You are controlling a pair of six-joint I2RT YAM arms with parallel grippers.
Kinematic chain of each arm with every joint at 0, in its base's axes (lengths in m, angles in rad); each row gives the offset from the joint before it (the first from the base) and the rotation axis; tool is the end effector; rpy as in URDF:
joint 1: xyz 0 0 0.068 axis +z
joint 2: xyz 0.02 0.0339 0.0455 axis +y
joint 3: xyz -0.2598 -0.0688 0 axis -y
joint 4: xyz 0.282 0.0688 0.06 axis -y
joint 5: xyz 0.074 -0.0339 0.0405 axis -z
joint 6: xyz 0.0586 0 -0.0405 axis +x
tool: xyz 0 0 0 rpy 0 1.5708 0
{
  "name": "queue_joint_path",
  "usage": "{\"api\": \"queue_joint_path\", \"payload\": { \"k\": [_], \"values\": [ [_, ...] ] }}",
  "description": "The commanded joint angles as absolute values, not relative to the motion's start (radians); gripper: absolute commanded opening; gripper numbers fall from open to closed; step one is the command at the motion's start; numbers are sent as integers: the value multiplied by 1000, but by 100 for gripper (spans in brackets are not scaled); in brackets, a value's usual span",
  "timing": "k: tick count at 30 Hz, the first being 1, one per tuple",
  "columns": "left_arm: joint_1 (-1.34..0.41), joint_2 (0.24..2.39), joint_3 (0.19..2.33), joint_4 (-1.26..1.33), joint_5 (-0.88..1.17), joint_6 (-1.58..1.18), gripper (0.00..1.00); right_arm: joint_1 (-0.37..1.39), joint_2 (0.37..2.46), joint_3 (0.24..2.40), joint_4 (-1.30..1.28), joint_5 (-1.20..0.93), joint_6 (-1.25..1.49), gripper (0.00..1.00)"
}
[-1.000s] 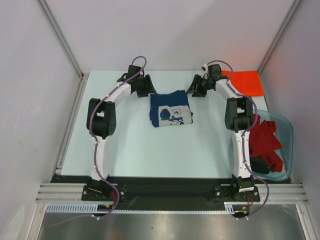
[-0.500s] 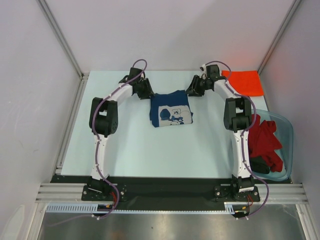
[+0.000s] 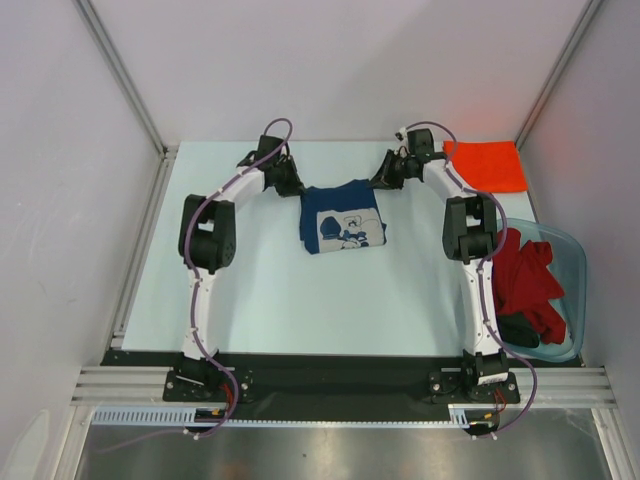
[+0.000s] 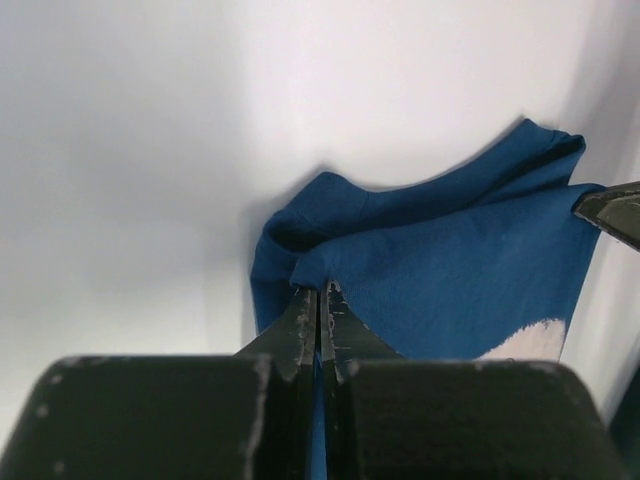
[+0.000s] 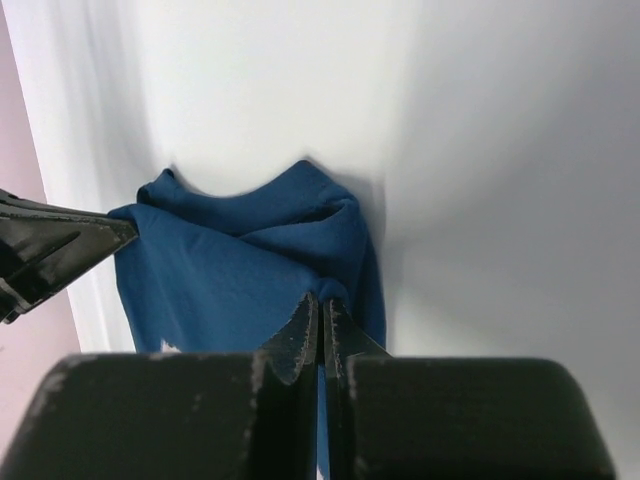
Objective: Fold and stack the t-shirts
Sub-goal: Fold the tshirt
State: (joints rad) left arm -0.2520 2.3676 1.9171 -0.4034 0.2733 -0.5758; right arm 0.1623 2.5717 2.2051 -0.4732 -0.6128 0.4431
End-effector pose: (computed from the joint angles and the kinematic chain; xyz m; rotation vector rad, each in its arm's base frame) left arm 0.5495 -0.1578 0.1280 -0.2763 2.4921 -0.6925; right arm 0.5915 0.1310 0.1178 0.0489 2.4527 1.0133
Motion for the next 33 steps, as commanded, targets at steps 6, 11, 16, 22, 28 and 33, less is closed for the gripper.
{"api": "queue_joint_path", "payload": {
  "k": [6,11,16,22,28,33],
  "values": [
    [-239,2174,1894,-354,253,-578,0,172,2385,2154,-397,-571,483,0],
    [-233,2224,1934,-354,265,-598,0,172,2436,2181,-359,-580,512,0],
    [-216,2312,1991,-345,262,-609,1,173,2546,2299,-310,-614,554,1],
    [-184,2424,2028,-305,241,-614,4,172,2709,2358,-129,-652,618,18],
    [-152,2441,2028,-307,143,-612,34,164,2827,2500,-40,-646,702,29],
    [-149,2399,2080,-379,140,-598,48,152,2726,2474,-92,-583,658,53]
  ]
}}
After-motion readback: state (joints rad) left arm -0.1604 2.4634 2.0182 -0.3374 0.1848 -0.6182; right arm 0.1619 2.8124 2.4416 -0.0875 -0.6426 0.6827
